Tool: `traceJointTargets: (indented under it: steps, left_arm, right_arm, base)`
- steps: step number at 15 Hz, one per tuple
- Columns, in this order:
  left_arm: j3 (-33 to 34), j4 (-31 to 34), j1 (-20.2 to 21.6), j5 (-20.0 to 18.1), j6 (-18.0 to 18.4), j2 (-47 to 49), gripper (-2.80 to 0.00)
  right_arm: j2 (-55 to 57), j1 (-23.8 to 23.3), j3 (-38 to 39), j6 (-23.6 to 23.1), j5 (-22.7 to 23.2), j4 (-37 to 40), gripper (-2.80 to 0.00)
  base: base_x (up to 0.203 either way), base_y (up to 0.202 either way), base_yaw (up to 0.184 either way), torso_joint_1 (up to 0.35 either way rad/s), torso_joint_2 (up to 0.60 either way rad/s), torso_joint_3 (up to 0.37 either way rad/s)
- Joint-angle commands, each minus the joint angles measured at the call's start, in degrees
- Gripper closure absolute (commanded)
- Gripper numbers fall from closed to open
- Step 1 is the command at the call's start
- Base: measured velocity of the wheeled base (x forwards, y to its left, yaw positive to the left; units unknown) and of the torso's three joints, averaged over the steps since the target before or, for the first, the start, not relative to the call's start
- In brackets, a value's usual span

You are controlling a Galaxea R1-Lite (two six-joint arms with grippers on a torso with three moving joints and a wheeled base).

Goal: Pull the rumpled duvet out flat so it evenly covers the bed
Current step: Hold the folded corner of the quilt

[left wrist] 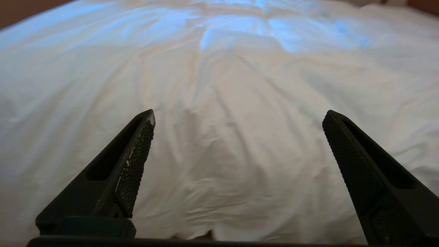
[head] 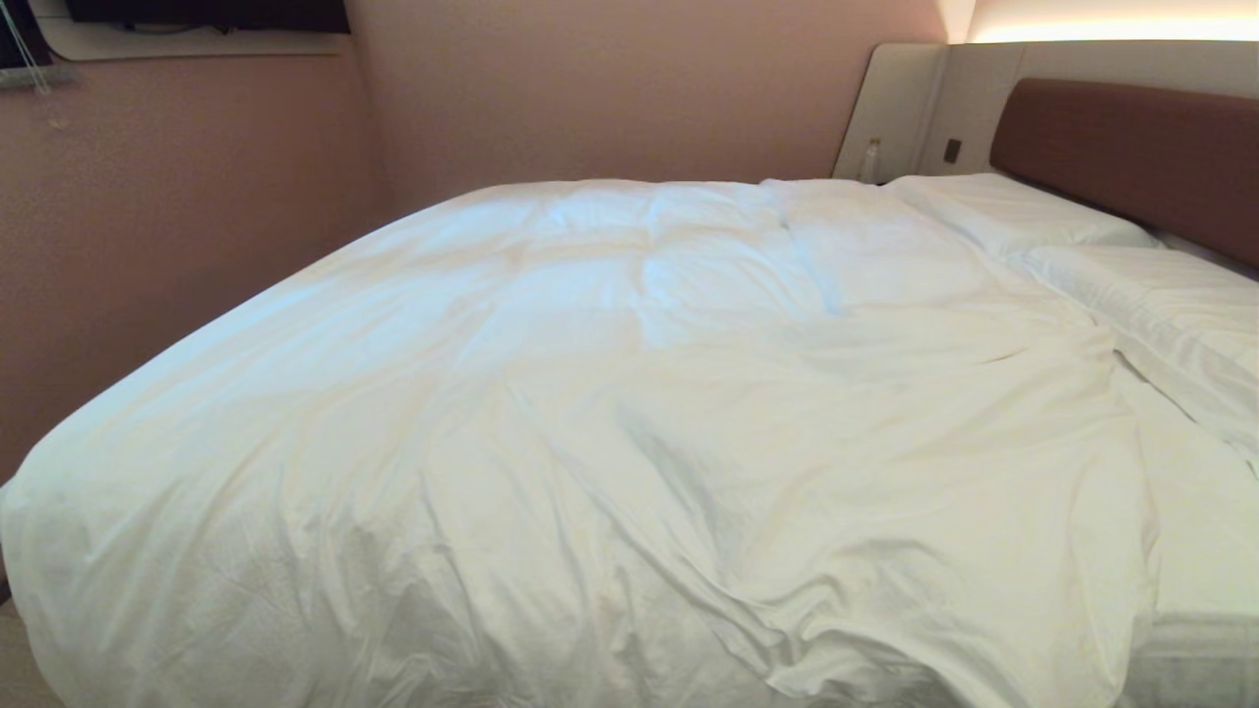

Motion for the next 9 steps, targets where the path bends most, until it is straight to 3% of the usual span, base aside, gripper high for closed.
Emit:
traceJointTargets:
  steps: [1, 5, 9]
  left_arm:
    - [-4.21, -1.72, -0.29, -0.58, -4.73, 13.23, -2.8]
    - [-19.04, -10.95, -0.76, -3.45, -21.21, 51.11, -2.8]
    - [-40.59, -15.92, -1.42, -10.81, -38.55, 80.71, -2.8]
  right_arm:
    - [13.56, 0.12, -1.42, -1.01, 1.41, -3.51, 0.0]
    - [39.03, 2.38, -2.65, -4.18, 2.43, -20.93, 0.0]
    - [62.08, 8.13, -6.7, -4.02, 2.37, -33.35, 0.0]
  base:
    - [0.0, 0.0, 0.0, 0.0, 0.0, 0.0]
    - [0.0, 0.0, 0.0, 0.0, 0.0, 0.0]
    - [0.0, 0.0, 0.0, 0.0, 0.0, 0.0]
